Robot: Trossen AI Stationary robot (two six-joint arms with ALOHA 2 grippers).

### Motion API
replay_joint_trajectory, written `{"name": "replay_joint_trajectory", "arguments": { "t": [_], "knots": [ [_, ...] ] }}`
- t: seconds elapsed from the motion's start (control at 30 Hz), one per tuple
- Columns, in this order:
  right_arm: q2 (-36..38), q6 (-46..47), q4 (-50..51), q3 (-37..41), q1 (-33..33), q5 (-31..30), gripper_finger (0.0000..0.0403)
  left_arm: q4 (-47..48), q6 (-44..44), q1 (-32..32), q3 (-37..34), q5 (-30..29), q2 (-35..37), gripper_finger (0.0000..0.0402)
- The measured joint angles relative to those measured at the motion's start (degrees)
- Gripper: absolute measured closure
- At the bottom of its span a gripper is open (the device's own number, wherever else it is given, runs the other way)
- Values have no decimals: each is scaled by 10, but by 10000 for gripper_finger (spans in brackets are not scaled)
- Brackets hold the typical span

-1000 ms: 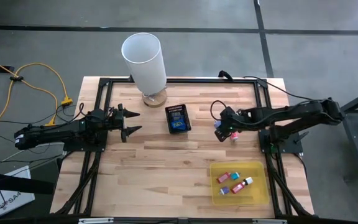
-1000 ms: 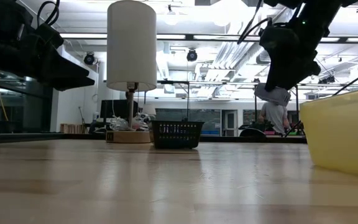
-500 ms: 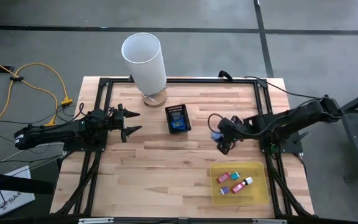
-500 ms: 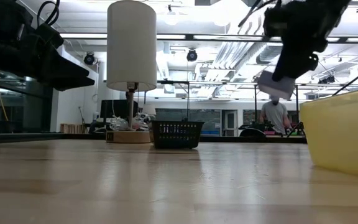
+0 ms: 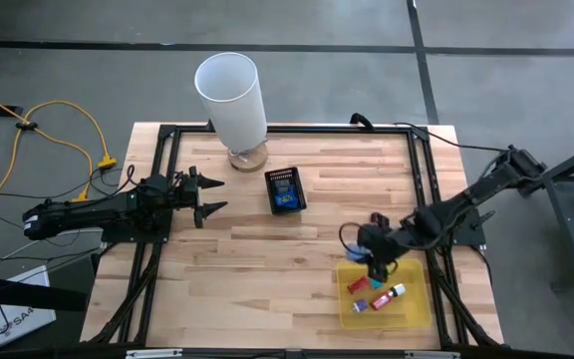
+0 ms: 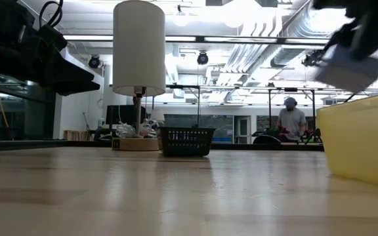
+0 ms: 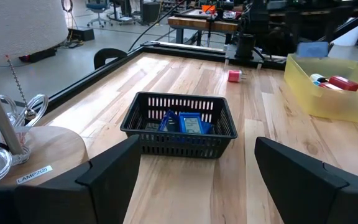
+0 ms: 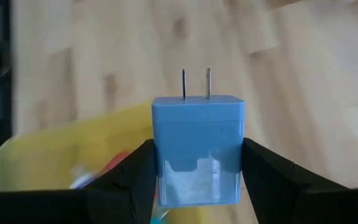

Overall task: Pick & Place Office items
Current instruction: Put the blue big charger adaptor into the yellow bin

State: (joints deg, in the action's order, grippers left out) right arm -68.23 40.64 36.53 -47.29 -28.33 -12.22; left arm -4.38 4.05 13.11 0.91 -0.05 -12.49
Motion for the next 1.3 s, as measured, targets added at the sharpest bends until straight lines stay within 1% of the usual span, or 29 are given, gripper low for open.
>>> {"name": "replay_joint_trajectory", "arguments": {
  "t": [0.2,0.3,0.87,0.97,1.07,1.3],
  "knots": [
    [0,1,-6,0,-81,37,214,0,0,0,0,0,0,94],
    [0,21,-11,0,-119,54,215,0,0,0,0,0,0,94],
    [-1,170,-12,0,-320,58,215,0,0,0,0,0,0,94],
    [-1,193,-12,0,-348,57,215,0,0,0,0,0,0,94],
    [-1,206,-11,0,-371,44,213,0,0,0,0,0,0,94],
    [-1,235,2,0,-389,35,215,0,0,0,0,0,0,94]
  ]
}}
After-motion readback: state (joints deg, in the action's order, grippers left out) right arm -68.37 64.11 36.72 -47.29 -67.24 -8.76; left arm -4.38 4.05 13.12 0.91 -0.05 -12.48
